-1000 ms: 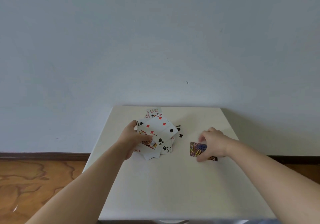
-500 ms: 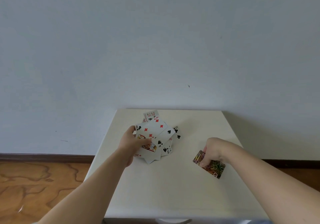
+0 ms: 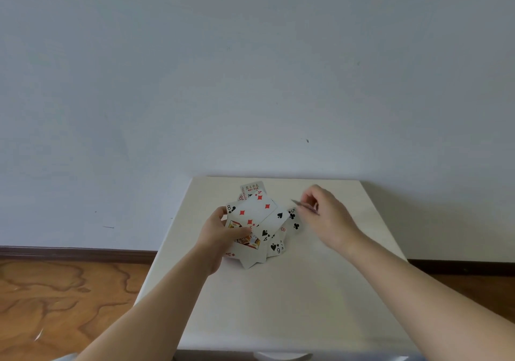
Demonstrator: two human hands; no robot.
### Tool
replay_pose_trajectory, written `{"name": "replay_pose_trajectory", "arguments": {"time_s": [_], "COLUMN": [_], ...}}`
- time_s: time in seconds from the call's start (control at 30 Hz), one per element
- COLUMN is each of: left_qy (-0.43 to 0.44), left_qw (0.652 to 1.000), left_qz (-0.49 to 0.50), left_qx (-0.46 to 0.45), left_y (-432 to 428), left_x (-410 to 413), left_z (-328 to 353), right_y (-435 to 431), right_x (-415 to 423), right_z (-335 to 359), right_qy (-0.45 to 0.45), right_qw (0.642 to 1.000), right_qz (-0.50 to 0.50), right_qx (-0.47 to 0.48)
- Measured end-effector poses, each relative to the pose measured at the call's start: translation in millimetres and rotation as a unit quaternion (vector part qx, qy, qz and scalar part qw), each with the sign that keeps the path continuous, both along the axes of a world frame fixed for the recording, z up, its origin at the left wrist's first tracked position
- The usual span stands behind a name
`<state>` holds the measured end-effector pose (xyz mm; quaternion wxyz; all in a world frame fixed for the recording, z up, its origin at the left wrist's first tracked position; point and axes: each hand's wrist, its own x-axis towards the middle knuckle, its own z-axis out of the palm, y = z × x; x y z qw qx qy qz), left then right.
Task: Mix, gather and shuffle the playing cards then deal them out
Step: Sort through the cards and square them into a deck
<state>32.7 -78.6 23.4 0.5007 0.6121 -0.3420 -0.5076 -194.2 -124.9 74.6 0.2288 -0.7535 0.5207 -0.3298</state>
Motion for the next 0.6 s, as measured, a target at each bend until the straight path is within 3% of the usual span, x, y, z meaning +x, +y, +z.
{"name": "replay_pose_trajectory", "arguments": {"time_s": [0.07, 0.13, 0.27, 0.4, 0.5, 0.6], "left_qy": [0.009, 0.022, 0.061, 0.098, 0.037, 0.017], "left_qw": [1.0, 1.0, 0.998, 0.995, 0.999, 0.999], "left_qz": [-0.012, -0.018, -0.024, -0.032, -0.03, -0.028], "left_qx": [0.006, 0.009, 0.008, 0.008, -0.012, -0.043], "left_y": [0, 2, 5, 2, 1, 2], "left_x": [-3, -6, -6, -3, -8, -10], "left_z": [-2, -5, -12, -13, -15, -15], "right_y": [3, 6, 15, 14, 12, 8], "right_x": [21, 38, 49, 42, 41, 36], "right_z": [-3, -18, -53, -63, -62, -58], "right_qy": [0.003, 0.072, 0.193, 0.115, 0.024, -0.002], "right_qw": [0.996, 0.99, 0.971, 0.982, 0.991, 0.998], "right_qz": [0.018, 0.035, 0.143, 0.148, 0.125, 0.055], "right_qx": [-0.088, -0.118, 0.004, 0.031, 0.03, -0.014]}}
